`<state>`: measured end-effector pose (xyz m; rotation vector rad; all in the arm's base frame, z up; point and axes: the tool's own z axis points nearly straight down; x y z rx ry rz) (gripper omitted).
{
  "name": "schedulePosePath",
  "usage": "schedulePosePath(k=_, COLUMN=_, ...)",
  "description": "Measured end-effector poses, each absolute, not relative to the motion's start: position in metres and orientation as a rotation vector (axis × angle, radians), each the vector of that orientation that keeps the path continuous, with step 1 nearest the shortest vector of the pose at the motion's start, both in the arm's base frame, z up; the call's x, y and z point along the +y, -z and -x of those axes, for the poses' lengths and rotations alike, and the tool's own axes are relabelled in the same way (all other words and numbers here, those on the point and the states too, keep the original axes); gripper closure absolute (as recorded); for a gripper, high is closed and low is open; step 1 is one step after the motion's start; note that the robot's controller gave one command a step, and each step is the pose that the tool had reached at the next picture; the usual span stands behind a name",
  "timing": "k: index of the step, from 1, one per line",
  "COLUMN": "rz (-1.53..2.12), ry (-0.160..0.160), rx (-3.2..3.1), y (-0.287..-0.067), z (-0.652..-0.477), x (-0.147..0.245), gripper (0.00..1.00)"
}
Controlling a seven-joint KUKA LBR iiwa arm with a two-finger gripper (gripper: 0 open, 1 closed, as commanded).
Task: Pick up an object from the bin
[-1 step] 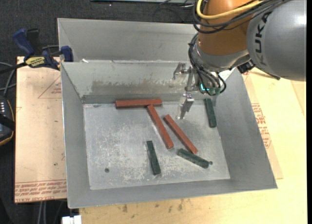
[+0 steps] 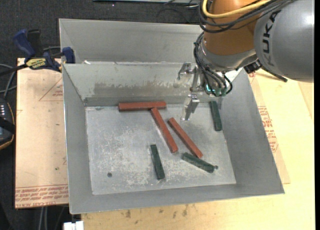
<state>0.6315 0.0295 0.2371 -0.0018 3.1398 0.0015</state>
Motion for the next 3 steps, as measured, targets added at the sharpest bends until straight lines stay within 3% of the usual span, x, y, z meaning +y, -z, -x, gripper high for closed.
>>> schedulePosePath(k=2, rz=-0.035, ry=-0.002, rx=3.13, y=-0.228, z=-0.628, x=0.029, gripper=0.0)
schedulePosePath(k=3, rz=-0.031, ry=-0.001, rx=3.143, y=-0.206, z=-0.624, x=0.035, gripper=0.0)
